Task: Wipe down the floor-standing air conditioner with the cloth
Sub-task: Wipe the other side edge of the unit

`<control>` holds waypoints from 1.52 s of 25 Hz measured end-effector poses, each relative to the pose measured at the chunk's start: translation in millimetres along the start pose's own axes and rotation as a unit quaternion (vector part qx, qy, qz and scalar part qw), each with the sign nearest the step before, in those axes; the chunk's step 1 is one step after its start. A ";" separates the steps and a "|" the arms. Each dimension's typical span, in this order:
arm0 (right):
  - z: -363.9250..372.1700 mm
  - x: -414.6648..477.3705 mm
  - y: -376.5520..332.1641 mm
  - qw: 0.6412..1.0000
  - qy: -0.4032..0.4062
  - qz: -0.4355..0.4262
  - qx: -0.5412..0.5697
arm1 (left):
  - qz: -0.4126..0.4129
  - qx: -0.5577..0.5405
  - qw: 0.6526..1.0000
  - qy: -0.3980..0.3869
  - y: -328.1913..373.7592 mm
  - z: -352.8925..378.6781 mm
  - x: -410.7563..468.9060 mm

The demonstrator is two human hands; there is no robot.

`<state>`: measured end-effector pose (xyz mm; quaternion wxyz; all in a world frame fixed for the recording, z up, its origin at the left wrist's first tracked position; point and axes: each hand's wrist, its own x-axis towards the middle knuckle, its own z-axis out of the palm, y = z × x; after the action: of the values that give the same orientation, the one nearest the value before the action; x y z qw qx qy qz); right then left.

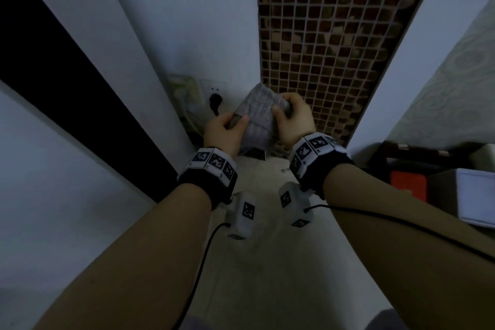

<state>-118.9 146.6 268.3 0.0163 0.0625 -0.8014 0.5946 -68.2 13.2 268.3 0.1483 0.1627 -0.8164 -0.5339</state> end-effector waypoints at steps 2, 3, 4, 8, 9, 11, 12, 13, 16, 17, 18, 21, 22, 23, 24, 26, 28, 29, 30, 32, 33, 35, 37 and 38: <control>8.6 -3.5 19.9 1.000 0.003 -0.012 0.005 | 0.015 0.000 1.000 0.007 -19.2 5.2 -2.9; 12.2 -5.9 27.7 1.000 0.001 -0.013 0.005 | 0.018 0.002 1.000 0.009 -26.6 6.7 -5.5; 15.2 -8.3 34.2 1.000 -0.001 -0.014 0.004 | 0.019 0.004 1.000 0.011 -33.0 7.7 -8.1; 22.1 -15.5 54.0 1.000 0.003 -0.021 -0.004 | 0.016 0.027 0.999 0.015 -52.3 11.7 -14.2; 23.1 -18.5 58.3 1.000 0.002 -0.019 -0.004 | 0.016 0.028 0.999 0.020 -56.1 12.6 -16.9; 24.5 -23.4 65.5 1.000 -0.002 -0.016 0.000 | 0.016 0.026 0.999 0.026 -62.2 14.3 -22.4; 24.8 -25.1 68.8 1.000 -0.003 -0.015 0.004 | 0.017 0.024 0.999 0.025 -64.9 15.2 -24.3; 25.1 -26.9 71.6 1.000 -0.004 -0.014 0.007 | 0.017 0.024 0.999 0.022 -67.5 16.1 -25.9; 27.2 -30.9 78.5 1.000 -0.004 -0.018 0.008 | 0.019 0.014 1.000 0.021 -75.5 17.2 -28.5; 28.6 -32.4 81.1 1.000 -0.003 -0.020 0.007 | 0.020 0.014 0.999 0.024 -79.2 17.7 -29.2; 30.4 -33.8 84.4 1.000 -0.004 -0.021 0.006 | 0.020 0.016 0.999 0.026 -83.7 18.7 -29.8; 35.1 -39.2 95.6 1.000 -0.014 -0.015 0.010 | 0.010 0.018 0.999 0.033 -97.5 21.7 -34.8; 35.5 -41.6 99.0 1.000 -0.016 -0.012 0.011 | 0.010 0.011 0.999 0.034 -101.1 22.6 -37.0; 35.8 -43.6 101.7 1.000 -0.017 -0.010 0.010 | 0.013 0.008 0.999 0.034 -104.2 23.5 -38.8; 35.8 -45.5 104.9 1.000 -0.017 -0.008 0.008 | 0.018 0.008 0.999 0.033 -107.6 24.7 -40.4; 36.7 -48.3 110.1 1.000 -0.014 -0.003 0.007 | 0.024 0.010 0.999 0.034 -113.4 26.6 -43.2; 38.0 -51.6 116.6 1.000 -0.016 0.009 0.009 | 0.023 0.011 0.999 0.033 -119.8 28.7 -46.9; 38.8 -53.2 120.9 1.000 -0.019 0.019 0.009 | 0.021 0.012 0.999 0.032 -123.6 30.0 -48.7; 39.7 -54.8 125.6 0.999 -0.023 0.029 0.006 | 0.017 0.015 0.999 0.029 -127.8 31.4 -50.3; 41.4 -58.0 135.3 0.999 -0.028 0.044 -0.010 | 0.010 0.018 0.999 0.027 -136.5 33.8 -53.4; 42.8 -59.4 139.8 0.998 -0.030 0.050 -0.019 | 0.007 0.022 0.999 0.029 -140.7 34.5 -54.3; 45.3 -60.4 145.8 0.997 -0.032 0.060 -0.027 | 0.004 0.031 0.999 0.033 -147.6 35.5 -54.2; 49.1 -61.1 150.4 0.997 -0.032 0.065 -0.030 | -0.007 0.042 0.999 0.028 -156.2 36.9 -53.0; 50.8 -62.0 152.8 0.997 -0.032 0.067 -0.031 | -0.018 0.051 0.998 0.025 -160.8 37.5 -52.6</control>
<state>-73.2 146.7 101.9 -0.0479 0.0270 -0.8221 0.5666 -19.1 5.8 102.3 0.1504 0.1977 -0.8355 -0.4901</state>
